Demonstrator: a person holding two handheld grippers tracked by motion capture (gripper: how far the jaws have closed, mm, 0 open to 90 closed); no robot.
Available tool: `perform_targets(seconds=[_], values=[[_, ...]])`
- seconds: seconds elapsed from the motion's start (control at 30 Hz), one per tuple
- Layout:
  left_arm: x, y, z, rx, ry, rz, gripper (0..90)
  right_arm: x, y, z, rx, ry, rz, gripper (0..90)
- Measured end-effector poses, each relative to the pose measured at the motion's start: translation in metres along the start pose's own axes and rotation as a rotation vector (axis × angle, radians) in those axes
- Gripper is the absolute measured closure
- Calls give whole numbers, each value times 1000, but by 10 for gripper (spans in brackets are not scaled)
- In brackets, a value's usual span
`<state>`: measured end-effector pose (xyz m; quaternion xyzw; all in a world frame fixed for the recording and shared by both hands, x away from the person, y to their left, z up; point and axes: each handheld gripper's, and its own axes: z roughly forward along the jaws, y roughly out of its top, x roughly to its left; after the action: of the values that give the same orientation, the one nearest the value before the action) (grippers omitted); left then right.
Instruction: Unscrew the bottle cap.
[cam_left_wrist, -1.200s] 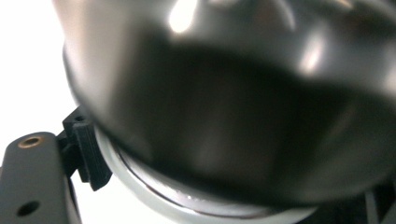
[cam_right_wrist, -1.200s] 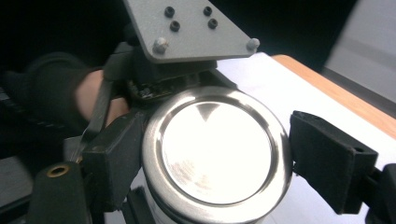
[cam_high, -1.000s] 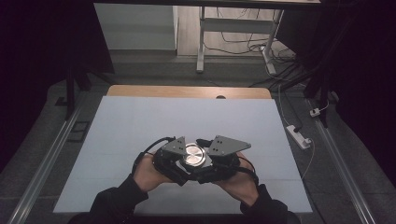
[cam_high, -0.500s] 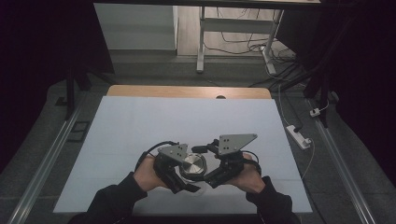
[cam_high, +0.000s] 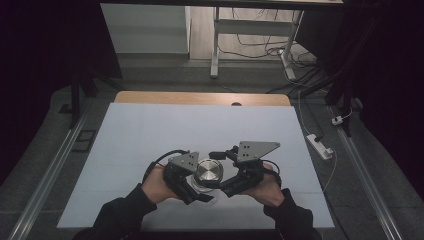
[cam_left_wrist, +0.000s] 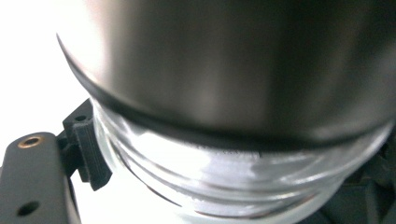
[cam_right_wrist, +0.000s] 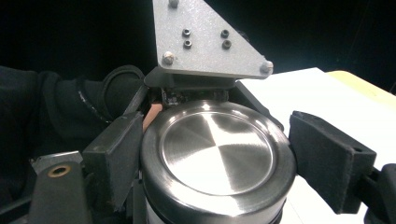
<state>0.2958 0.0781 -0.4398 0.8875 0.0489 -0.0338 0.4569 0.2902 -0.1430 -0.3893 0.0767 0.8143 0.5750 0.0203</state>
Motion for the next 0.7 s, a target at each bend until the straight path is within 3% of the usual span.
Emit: perform_targets(seconds=[0.43,0.7], values=[[6,-5,-5,8,49,-21,151,1,3,-5,-13,-44,-1,196],[17,-13,-13,9,131,-63,151,-1,0,-8,-10,-102,3,196]])
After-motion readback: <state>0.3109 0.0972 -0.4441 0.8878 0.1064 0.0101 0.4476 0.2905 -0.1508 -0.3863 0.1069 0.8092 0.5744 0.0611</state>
